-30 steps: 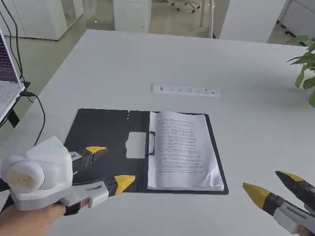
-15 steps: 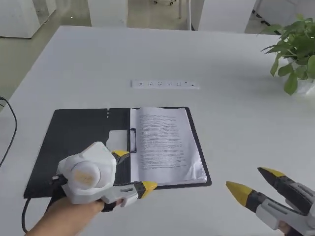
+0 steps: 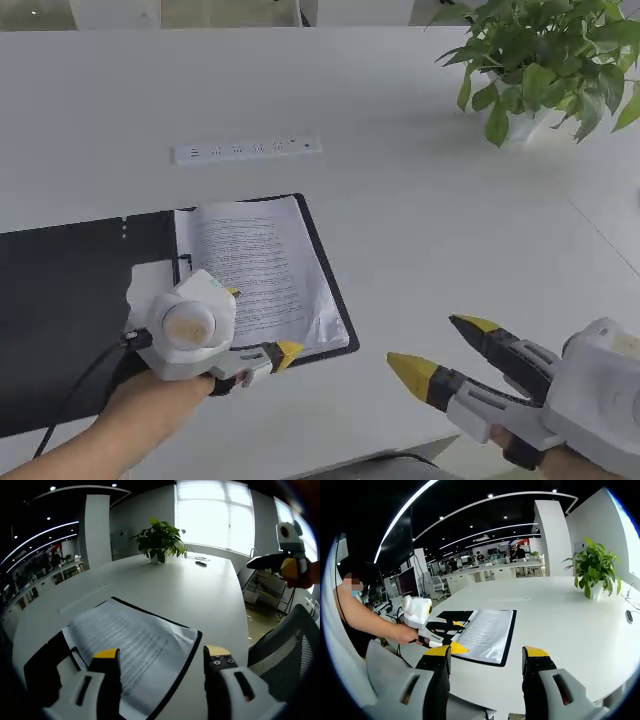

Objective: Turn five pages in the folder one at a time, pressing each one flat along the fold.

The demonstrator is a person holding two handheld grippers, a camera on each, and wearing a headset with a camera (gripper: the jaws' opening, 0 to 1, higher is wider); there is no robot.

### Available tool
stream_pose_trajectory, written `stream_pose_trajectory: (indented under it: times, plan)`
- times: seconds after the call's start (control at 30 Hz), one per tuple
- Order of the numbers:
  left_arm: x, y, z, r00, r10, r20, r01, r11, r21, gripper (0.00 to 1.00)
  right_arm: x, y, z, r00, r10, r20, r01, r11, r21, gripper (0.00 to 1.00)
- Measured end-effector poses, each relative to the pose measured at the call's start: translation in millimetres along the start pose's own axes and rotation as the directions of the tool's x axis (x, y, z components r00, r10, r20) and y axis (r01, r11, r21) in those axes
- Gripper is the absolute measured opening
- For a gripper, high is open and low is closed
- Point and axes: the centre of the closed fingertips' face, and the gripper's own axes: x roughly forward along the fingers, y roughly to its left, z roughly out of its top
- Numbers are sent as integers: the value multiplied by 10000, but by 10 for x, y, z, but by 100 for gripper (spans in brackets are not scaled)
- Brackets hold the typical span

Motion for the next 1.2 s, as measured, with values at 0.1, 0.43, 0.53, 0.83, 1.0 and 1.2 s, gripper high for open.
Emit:
stream_pose_trajectory:
  times: [0.1,0.43,0.53,0.83,1.0,1.2]
  plan:
    - [143,26,-2,9998,201,-19,-201,9998,-62,69,3,-17,-19,10000,-22,-3,22,9999,166,56]
    - [444,105,-66,9964,821,-226,-833,9946,-618,71,40,-61,-86,9997,136,-201,-129,9993,350,56]
    - [513,103,-84,9946,1006,-264,-1024,9918,-767,71,65,-94,-115,9992,225,-332,-213,9991,363,56]
    - [608,112,-204,9816,1736,-800,-1797,9807,-766,72,110,-160,-133,9981,425,-457,-408,9984,395,56]
    - [629,123,-214,9774,1926,-877,-2002,9758,-881,71,146,-164,-137,9970,595,-486,-575,9975,410,56]
    - [611,113,-220,9739,2055,-963,-2149,9714,-1006,66,227,-161,-132,9946,862,-573,-845,9960,298,56]
